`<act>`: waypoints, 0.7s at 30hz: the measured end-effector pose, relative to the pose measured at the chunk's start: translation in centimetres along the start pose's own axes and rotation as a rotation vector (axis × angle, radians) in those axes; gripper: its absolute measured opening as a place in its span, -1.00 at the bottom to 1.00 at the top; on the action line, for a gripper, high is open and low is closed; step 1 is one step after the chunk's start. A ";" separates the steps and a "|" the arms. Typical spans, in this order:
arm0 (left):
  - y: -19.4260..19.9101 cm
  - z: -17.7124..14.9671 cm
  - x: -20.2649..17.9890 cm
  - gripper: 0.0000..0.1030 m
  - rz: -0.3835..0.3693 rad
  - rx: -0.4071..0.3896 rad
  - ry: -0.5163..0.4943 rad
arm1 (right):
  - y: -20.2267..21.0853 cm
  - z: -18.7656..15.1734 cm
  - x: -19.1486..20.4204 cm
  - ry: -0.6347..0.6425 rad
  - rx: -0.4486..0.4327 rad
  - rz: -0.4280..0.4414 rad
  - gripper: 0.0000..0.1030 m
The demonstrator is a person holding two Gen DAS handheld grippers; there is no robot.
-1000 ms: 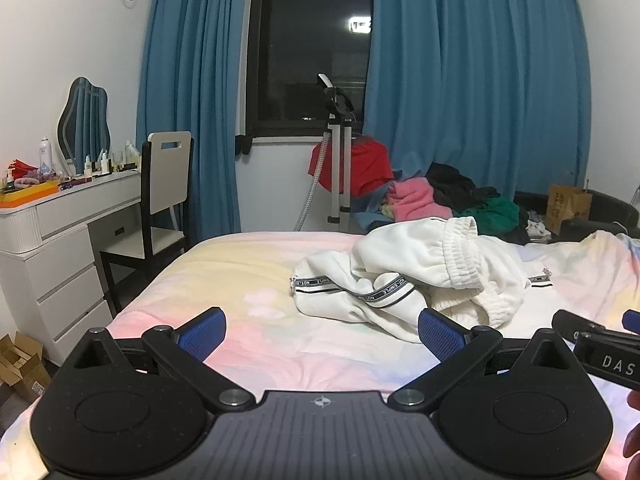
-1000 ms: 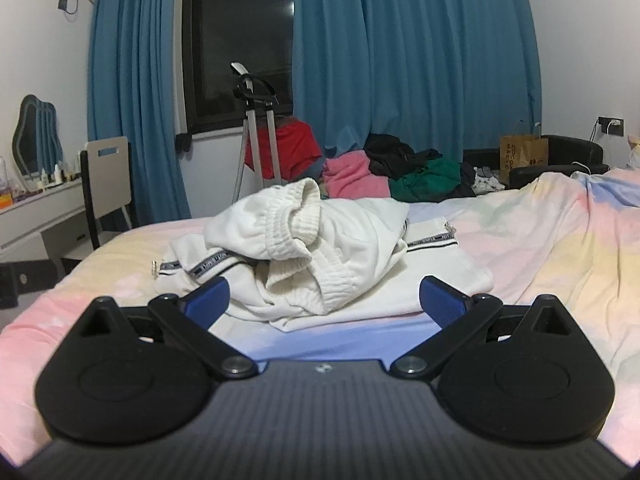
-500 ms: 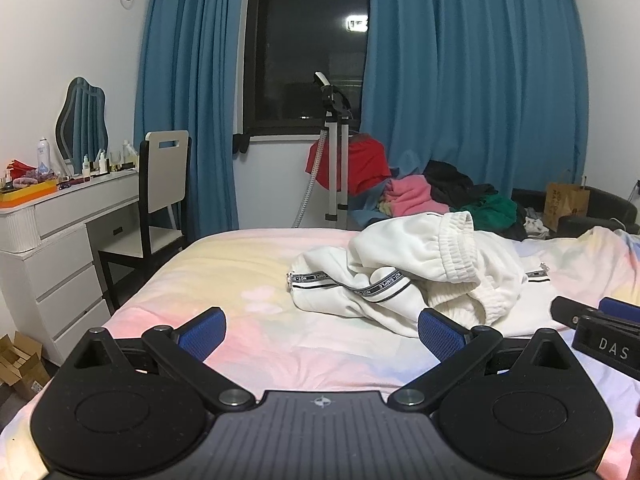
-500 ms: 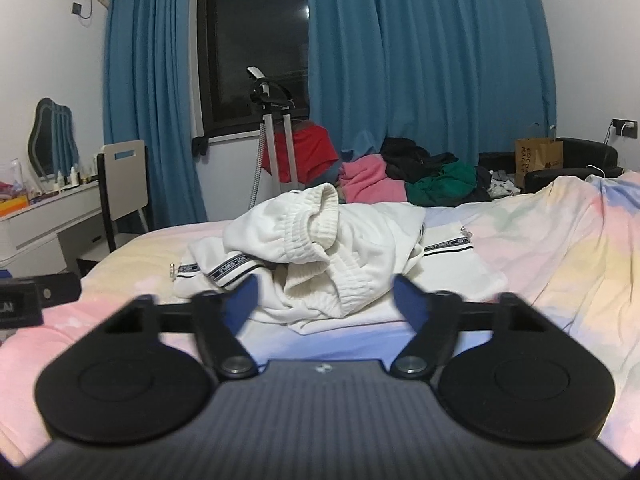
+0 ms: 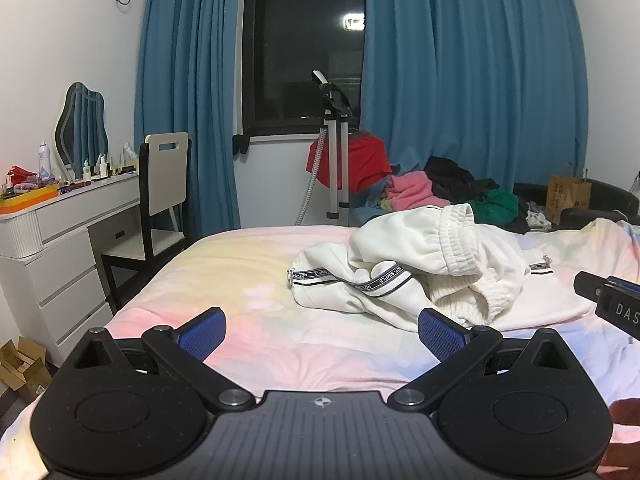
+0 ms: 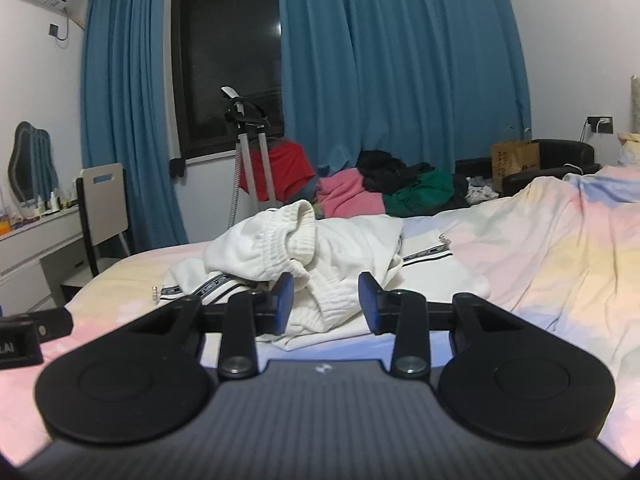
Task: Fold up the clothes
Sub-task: 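Move both grippers toward the white pants on the bed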
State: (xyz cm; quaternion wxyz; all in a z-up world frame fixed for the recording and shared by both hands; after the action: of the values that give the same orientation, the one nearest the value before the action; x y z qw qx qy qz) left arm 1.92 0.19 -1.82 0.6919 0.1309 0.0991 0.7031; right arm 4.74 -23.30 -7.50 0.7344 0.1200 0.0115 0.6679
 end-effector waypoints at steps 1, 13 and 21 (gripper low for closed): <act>0.0 0.0 0.0 0.99 -0.003 -0.001 -0.001 | 0.0 0.0 0.0 0.001 0.000 -0.003 -0.24; -1.4 -1.5 -0.5 0.99 0.013 0.008 -0.022 | -1.0 -0.1 -1.4 -0.069 0.100 0.015 -0.24; -6.4 -0.5 -3.4 0.99 -0.093 0.032 -0.002 | -0.4 0.7 -3.0 -0.146 0.092 -0.012 -0.66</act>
State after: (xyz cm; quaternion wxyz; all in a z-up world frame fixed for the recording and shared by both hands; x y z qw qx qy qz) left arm 7.87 -3.01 -4.52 0.7218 0.1378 0.1155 0.6683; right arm 4.94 -26.43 -7.34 0.7310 0.2018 -0.0108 0.6518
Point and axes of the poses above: each gripper's, at about its wrist camera, not at the fingertips, and y roughly against the way its jaws point, x to its left, z to its top, the point moved 3 cm from there along -y, roughly the way its jaws point, and after that the axes turned 2 degrees about -x, right-handed, at the moved point
